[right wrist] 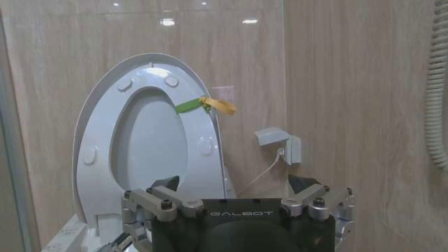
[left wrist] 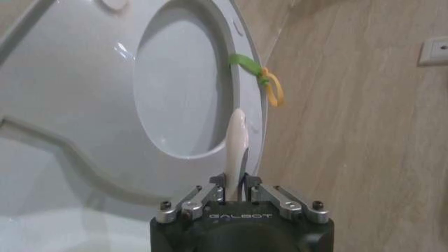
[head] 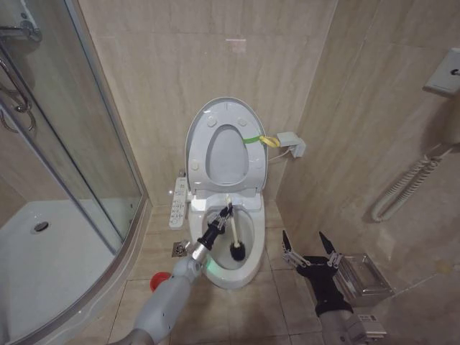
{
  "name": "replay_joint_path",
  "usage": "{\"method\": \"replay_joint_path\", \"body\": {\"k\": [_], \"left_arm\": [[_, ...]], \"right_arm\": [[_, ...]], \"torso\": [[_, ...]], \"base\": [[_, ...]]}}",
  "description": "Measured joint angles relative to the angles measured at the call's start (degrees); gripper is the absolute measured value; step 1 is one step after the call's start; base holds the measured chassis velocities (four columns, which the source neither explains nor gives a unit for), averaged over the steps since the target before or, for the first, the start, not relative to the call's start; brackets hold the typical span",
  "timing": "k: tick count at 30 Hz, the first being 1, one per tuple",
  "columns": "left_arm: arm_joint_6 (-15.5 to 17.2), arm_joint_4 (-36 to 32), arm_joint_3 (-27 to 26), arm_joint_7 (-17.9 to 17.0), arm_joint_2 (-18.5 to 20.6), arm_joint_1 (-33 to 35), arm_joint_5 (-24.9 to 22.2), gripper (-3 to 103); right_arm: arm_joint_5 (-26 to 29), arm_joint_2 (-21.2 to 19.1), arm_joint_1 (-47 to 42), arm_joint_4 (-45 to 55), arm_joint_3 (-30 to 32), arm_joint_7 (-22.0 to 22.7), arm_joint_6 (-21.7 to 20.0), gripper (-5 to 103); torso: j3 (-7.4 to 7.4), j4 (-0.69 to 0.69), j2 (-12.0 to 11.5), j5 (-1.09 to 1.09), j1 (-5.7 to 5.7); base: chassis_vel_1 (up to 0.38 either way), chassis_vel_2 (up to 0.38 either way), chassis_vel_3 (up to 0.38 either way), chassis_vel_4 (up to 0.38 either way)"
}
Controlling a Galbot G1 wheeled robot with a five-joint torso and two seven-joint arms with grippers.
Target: Open the toilet lid, clean the toilet bowl with a toilet brush, close the toilet lid, and flush.
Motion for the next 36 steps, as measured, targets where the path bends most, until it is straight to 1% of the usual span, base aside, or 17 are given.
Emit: {"method": "replay_joint_path", "body": {"k": [8, 13, 19, 25, 29, 35, 36], "left_arm": [[-0.6, 0.8, 1.5, 1.1, -0.4, 3.1, 1.4, 17], [-0.9, -0.2, 2.1, 1.7, 1.1, 5.0, 2.7, 17], [-1.0, -1.1, 1.8, 1.4, 3.8, 3.3, 4.7, 18], [-0.9, -2.2, 1.2, 1.0, 4.9, 3.0, 5.2, 17], [-0.6, -4.9, 0.9, 0.5, 5.6, 3.0, 5.5, 17], [-0.9, -6.3, 0.2, 0.8, 7.8, 2.3, 9.7, 17], [-0.9, -6.3, 0.2, 0.8, 7.8, 2.3, 9.7, 17]], "right_arm": [[0.0, 0.0, 0.0, 0.0, 0.0, 0.0, 0.0, 100], [0.0, 0.0, 0.0, 0.0, 0.0, 0.0, 0.0, 100], [0.0, 0.0, 0.0, 0.0, 0.0, 0.0, 0.0, 100], [0.0, 0.0, 0.0, 0.0, 0.0, 0.0, 0.0, 100], [0.0, 0.0, 0.0, 0.0, 0.0, 0.0, 0.0, 100], [0.0, 0.0, 0.0, 0.0, 0.0, 0.0, 0.0, 100], [0.0, 0.0, 0.0, 0.0, 0.0, 0.0, 0.0, 100]], "torso": [[-0.01, 0.02, 0.0, 0.01, 0.00], [0.00, 0.04, 0.0, 0.00, -0.01], [0.00, 0.00, 0.0, 0.00, 0.00], [0.01, 0.01, 0.0, -0.01, 0.00], [0.00, 0.00, 0.0, -0.01, 0.00], [0.00, 0.01, 0.0, -0.01, 0.00], [0.00, 0.01, 0.0, -0.01, 0.00]], "base": [[0.000, 0.000, 0.000, 0.000], [0.000, 0.000, 0.000, 0.000], [0.000, 0.000, 0.000, 0.000], [0.000, 0.000, 0.000, 0.000], [0.000, 0.000, 0.000, 0.000], [0.000, 0.000, 0.000, 0.000], [0.000, 0.000, 0.000, 0.000]]}}
